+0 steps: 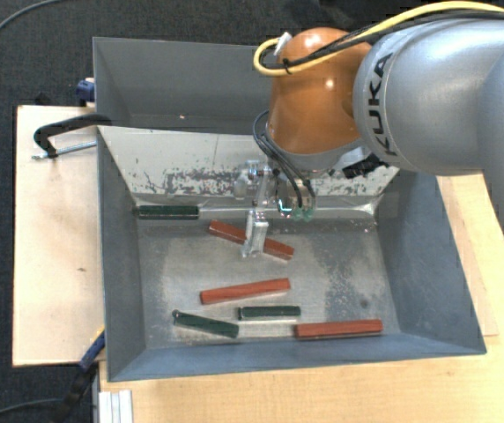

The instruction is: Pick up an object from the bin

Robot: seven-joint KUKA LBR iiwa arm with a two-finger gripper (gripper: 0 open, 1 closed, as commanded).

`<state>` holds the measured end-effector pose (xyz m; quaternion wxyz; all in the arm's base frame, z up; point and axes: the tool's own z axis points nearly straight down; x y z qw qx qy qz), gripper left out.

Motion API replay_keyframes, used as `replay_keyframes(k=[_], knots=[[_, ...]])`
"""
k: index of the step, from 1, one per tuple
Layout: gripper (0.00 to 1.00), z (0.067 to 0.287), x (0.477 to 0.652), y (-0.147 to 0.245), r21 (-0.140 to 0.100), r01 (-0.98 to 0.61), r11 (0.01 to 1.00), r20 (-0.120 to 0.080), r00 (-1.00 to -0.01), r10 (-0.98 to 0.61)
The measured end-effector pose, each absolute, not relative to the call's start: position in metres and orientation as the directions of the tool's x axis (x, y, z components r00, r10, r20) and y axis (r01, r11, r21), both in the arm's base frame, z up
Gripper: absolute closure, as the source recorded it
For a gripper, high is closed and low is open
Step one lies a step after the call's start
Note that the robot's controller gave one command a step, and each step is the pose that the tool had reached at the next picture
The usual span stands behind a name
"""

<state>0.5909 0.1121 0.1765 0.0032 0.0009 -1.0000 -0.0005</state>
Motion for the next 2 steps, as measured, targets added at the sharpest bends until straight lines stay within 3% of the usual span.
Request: replay_keyframes(k=[1,2], knots=[[0.0,0.069,0.556,0.095,0.002,0.024,1.0,0.0,-1.0,0.024],[0.0,0.073,0.589,0.082,0.004,0.113,0.994,-0.004,-0.994,0.113]])
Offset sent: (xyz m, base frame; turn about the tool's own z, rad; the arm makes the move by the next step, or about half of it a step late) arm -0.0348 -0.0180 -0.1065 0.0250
